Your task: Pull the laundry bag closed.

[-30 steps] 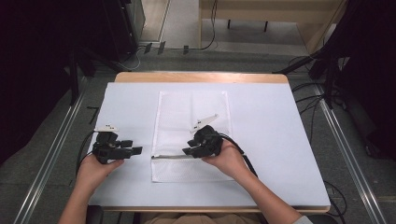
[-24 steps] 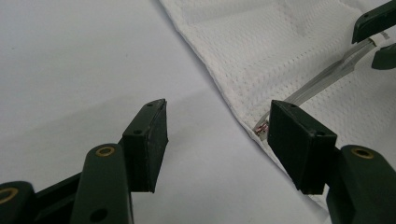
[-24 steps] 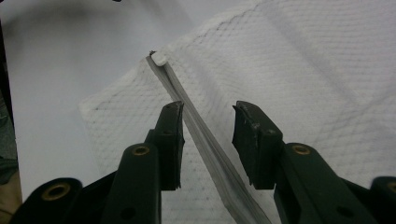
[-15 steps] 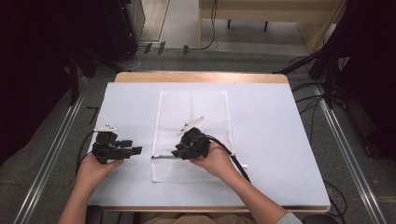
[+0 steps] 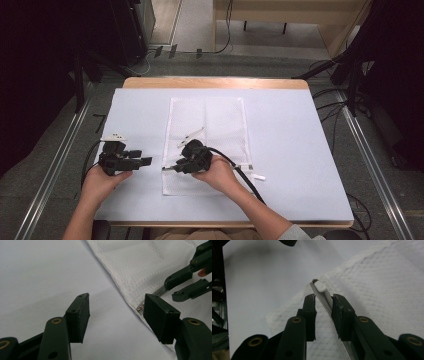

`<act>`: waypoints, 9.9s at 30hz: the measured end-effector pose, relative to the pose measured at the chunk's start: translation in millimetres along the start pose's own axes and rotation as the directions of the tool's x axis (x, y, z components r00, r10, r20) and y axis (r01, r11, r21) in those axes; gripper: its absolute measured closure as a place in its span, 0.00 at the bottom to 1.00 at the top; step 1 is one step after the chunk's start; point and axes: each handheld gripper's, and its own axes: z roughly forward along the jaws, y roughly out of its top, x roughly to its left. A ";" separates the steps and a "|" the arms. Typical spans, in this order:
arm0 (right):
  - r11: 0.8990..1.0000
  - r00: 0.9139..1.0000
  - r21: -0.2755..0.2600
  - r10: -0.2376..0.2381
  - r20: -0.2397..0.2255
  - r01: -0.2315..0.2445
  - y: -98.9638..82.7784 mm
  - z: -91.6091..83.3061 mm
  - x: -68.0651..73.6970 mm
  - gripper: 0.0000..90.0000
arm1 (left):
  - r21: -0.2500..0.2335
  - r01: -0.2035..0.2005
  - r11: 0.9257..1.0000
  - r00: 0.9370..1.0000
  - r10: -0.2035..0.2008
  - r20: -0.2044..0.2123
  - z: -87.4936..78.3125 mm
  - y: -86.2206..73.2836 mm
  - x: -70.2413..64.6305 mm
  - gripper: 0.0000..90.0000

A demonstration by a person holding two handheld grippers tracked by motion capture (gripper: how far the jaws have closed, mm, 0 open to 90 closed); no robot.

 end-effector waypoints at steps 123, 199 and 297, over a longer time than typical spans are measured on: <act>0.996 0.997 -0.067 -0.065 -0.029 0.063 17.2 0.1 7.2 0.98 | 0.177 -0.123 0.976 0.979 0.090 0.185 25.8 10.2 -31.3 0.99; 1.000 1.000 0.003 -0.001 0.007 0.001 -22.9 -47.3 -32.9 0.98 | 0.164 -0.142 0.976 0.975 0.109 0.195 19.9 4.2 -24.3 0.98; 0.991 0.987 0.021 0.130 0.098 -0.132 -88.3 -110.7 -73.3 0.98 | 0.183 -0.112 0.977 0.980 0.078 0.181 14.4 -1.3 -13.5 0.98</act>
